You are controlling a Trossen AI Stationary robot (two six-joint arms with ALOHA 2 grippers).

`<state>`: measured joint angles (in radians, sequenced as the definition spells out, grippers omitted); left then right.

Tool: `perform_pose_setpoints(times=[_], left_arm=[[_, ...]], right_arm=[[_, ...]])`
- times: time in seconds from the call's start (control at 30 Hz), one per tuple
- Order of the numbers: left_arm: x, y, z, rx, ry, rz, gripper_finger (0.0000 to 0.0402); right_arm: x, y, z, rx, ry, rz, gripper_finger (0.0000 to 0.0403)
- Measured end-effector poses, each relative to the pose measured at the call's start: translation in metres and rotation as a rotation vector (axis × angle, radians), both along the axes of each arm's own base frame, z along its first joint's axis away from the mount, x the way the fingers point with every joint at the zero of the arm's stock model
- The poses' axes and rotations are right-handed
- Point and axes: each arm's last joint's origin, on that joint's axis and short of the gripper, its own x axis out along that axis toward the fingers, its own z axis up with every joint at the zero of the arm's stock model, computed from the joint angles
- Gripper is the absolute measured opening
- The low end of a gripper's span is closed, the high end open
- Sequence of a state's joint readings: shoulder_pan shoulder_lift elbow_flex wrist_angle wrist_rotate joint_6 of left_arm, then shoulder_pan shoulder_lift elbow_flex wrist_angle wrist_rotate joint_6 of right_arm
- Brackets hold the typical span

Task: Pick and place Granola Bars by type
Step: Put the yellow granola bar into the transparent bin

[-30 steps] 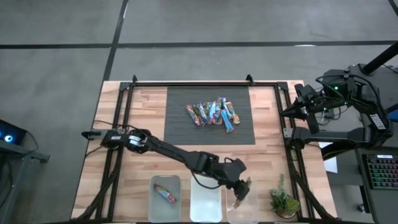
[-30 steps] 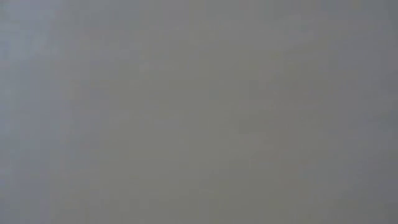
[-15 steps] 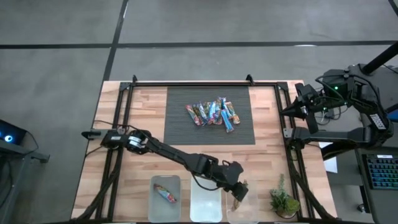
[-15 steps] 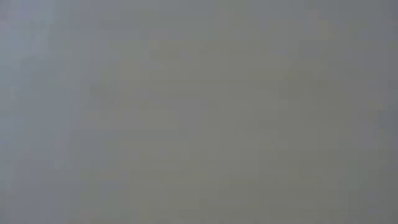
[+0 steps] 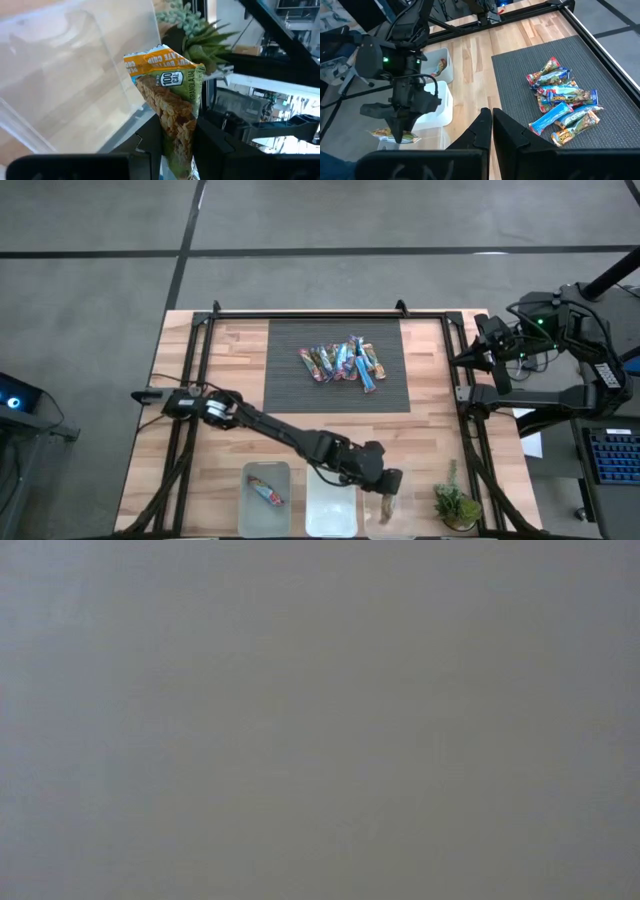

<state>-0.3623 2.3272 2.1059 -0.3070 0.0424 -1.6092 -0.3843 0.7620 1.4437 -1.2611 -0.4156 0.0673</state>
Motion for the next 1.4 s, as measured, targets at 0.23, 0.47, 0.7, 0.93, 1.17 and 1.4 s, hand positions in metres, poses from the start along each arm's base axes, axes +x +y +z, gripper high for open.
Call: perform_pose_setpoints(times=[0.23,0.47,0.7,0.93,1.17,1.4], left_arm=[[-0.002,-0.006,0.000,-0.039,0.017,0.042,0.0076],[-0.005,-0.012,0.000,-0.068,0.026,0.136,0.0076],[-0.006,-0.015,0.000,-0.070,0.026,0.142,0.0076],[-0.007,-0.017,0.000,-0.059,0.020,0.179,0.0090],[-0.007,-0.017,0.000,-0.067,0.028,0.193,0.0138],[-0.008,-0.016,-0.001,-0.071,0.045,0.201,0.0149]], right_arm=[[0.000,0.000,0.000,-0.006,-0.001,0.004,0.0009],[0.000,0.000,0.000,-0.010,-0.001,0.006,0.0009],[0.000,0.000,0.000,-0.013,-0.002,0.008,0.0009],[0.000,0.000,0.000,-0.013,-0.002,0.008,0.0009],[0.000,0.000,0.000,-0.014,-0.002,0.009,0.0009],[0.000,0.000,0.000,-0.016,-0.002,0.010,0.0009]])
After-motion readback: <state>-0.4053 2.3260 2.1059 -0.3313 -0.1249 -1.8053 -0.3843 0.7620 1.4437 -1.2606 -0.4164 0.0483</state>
